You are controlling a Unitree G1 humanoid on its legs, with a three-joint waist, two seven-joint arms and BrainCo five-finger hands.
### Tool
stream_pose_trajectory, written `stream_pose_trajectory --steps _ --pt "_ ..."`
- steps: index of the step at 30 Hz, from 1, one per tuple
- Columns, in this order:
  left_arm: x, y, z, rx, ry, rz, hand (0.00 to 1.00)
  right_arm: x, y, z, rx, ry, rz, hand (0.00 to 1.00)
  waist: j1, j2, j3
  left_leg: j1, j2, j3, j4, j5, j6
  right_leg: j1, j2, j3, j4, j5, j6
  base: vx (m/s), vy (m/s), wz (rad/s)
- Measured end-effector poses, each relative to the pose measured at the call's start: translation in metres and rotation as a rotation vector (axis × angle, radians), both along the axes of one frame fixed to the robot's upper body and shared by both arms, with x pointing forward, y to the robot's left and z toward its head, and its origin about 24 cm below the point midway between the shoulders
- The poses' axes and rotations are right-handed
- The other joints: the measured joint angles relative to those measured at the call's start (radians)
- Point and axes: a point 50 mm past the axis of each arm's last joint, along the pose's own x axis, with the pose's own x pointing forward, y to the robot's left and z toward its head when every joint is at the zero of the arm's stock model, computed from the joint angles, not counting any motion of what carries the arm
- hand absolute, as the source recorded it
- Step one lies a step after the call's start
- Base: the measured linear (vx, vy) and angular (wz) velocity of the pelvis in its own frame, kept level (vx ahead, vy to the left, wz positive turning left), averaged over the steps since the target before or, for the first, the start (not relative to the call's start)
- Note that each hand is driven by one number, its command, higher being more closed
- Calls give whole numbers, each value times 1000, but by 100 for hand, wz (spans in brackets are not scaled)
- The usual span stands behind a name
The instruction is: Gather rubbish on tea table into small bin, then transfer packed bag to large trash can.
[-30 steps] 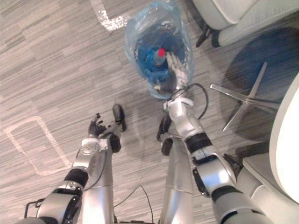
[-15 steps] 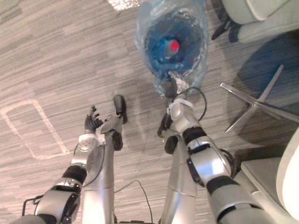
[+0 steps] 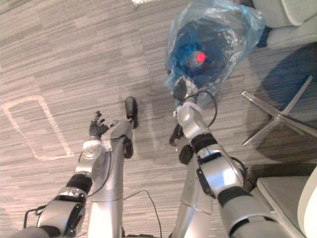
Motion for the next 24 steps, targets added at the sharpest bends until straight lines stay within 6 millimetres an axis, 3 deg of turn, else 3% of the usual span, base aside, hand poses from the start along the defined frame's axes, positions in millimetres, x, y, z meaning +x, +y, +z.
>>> stream_pose_trajectory --steps 10,16,24 --pt "-5 -7 -9 -12 44 -14 0 -15 8 -7 109 -45 58 100 0 -1 -1 76 20 -5 -10 0 0 87 22 -12 -34 7 -1 -44 -16 -5" --pt "-20 -20 -31 -32 114 -49 0 -32 20 -24 211 -42 120 100 -7 -1 -1 210 35 23 -98 22 -1 205 45 -11 -120 41 -4 -28 -18 -8" --pt "-29 -18 -43 -15 162 -48 0 -45 30 -39 280 -8 167 100 -15 -3 -9 355 37 40 -200 45 -3 343 72 -10 -231 80 -1 -2 -4 -2"
